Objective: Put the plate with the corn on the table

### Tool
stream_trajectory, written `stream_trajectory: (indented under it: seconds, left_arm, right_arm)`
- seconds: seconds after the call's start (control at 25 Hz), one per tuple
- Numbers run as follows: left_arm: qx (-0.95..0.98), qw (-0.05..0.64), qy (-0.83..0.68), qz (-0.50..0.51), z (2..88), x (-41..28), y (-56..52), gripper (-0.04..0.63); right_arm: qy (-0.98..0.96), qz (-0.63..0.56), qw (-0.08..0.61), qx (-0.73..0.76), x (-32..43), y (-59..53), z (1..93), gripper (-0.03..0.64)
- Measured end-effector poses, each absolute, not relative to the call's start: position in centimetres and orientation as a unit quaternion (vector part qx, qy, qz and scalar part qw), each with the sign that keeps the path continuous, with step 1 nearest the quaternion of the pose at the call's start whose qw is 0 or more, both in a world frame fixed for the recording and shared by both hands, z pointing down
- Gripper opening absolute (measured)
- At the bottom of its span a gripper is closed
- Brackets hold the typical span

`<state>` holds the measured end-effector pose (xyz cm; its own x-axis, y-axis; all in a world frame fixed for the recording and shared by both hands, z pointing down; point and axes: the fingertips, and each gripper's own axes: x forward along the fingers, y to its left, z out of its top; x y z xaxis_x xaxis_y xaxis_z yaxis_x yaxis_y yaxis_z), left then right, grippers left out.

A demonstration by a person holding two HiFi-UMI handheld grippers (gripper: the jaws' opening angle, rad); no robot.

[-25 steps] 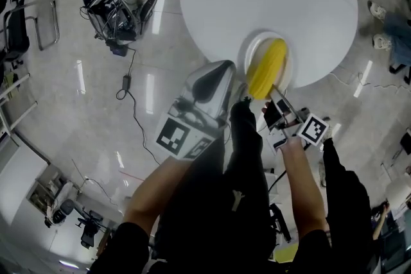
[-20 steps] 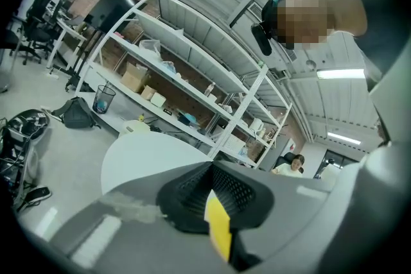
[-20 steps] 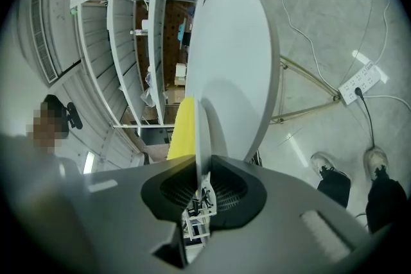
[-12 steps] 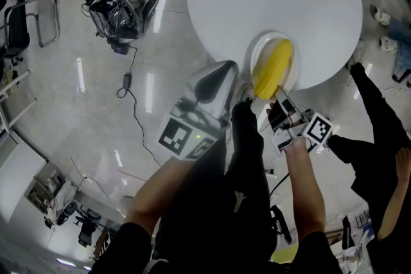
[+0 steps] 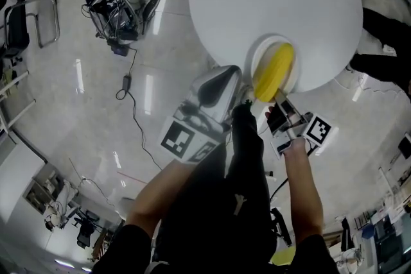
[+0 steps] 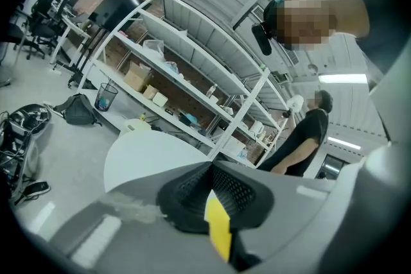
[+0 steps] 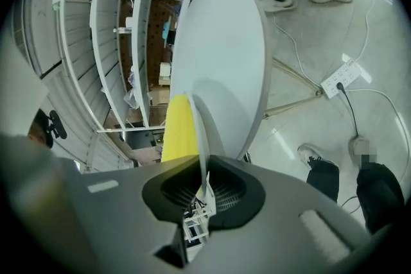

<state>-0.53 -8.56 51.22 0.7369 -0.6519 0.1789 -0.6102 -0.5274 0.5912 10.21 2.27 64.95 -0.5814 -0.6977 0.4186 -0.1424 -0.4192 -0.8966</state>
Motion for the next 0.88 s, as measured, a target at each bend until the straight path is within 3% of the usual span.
stream_trajectory:
  seconds: [0.88]
  left_arm:
    - [0.875,0.33,-0.353,-0.041,50.6,-0.23,-8.36,0.005]
  right_arm:
    - [0.453,-0.75,0.143,-0.461,10.61,2.87,65.84,0.044]
